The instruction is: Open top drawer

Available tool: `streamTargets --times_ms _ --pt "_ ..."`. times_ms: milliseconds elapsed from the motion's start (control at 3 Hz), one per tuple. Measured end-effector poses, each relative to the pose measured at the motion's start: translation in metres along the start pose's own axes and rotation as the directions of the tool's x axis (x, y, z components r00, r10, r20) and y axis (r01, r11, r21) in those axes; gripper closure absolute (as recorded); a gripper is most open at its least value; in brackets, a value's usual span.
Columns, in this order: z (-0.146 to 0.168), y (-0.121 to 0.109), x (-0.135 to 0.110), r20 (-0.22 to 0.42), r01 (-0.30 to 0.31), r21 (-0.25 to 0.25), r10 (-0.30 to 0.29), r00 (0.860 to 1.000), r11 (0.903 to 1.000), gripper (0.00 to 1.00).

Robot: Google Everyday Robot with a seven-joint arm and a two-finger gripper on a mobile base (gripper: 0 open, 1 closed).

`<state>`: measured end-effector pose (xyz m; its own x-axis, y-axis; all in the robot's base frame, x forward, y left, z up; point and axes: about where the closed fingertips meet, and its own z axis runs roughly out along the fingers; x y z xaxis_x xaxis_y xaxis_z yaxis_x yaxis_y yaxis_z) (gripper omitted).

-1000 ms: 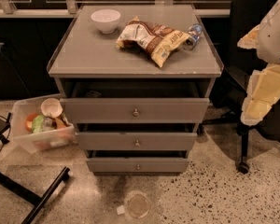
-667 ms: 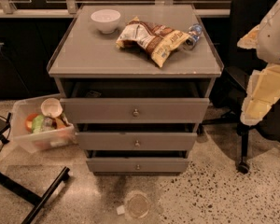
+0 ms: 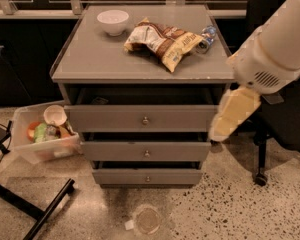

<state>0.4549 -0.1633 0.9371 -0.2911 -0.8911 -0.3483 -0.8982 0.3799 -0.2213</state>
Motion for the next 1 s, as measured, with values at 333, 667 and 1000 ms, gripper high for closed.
streamTargets --times_ms 333,667,1000 --pt "0.048 0.024 -0.015 0.046 -0.130 0.001 0.129 0.991 0.9916 0.00" --pt "0.060 0.018 -0.021 0.080 -0.166 0.034 0.163 0.983 0.9855 0.00" --pt "0.060 0.018 -0.021 0.080 -0.166 0.034 0.163 0.983 0.9855 0.00"
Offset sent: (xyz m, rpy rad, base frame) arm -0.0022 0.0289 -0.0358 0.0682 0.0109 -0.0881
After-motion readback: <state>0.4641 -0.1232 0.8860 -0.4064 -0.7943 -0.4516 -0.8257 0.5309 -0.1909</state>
